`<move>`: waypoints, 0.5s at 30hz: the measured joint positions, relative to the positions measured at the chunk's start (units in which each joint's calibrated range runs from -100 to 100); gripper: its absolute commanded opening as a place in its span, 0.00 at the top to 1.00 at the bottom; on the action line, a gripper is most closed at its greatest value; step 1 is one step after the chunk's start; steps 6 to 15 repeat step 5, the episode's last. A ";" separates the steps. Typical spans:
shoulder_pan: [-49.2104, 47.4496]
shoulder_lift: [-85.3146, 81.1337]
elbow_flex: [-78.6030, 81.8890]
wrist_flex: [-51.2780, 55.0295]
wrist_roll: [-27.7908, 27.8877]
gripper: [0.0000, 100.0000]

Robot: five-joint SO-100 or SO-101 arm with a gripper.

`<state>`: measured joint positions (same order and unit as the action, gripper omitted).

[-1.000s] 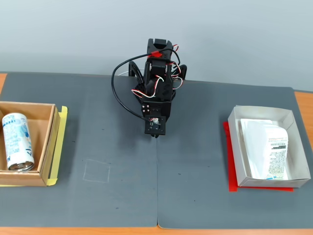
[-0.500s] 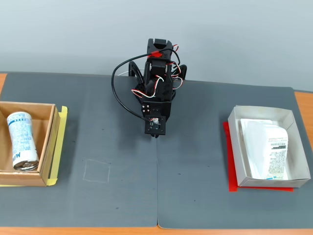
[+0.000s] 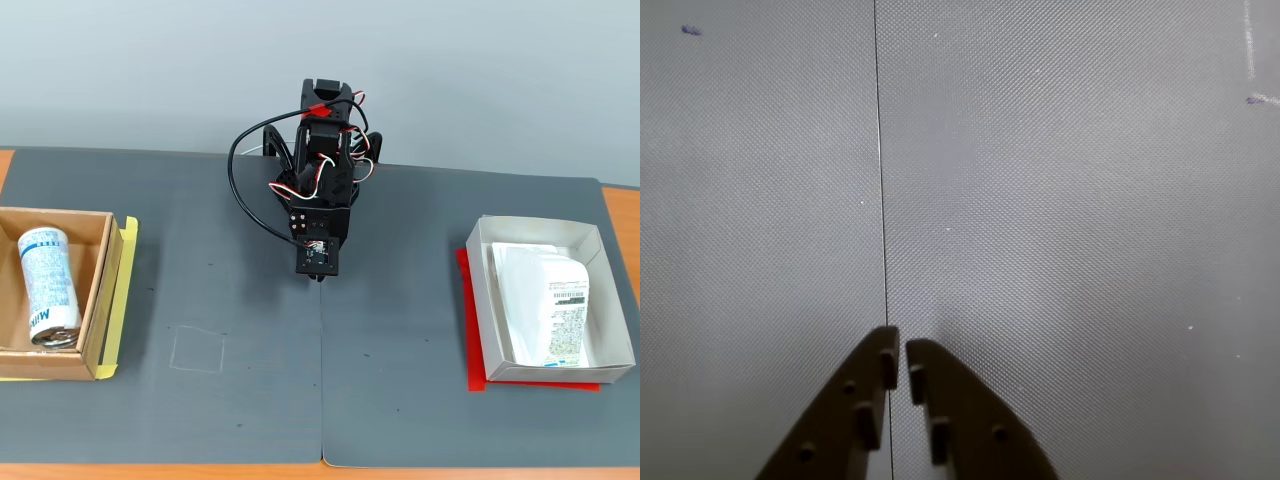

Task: Pick the can and put it in the brown box

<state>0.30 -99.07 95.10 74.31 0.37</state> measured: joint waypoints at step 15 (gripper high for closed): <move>0.00 0.00 0.00 0.00 0.00 0.99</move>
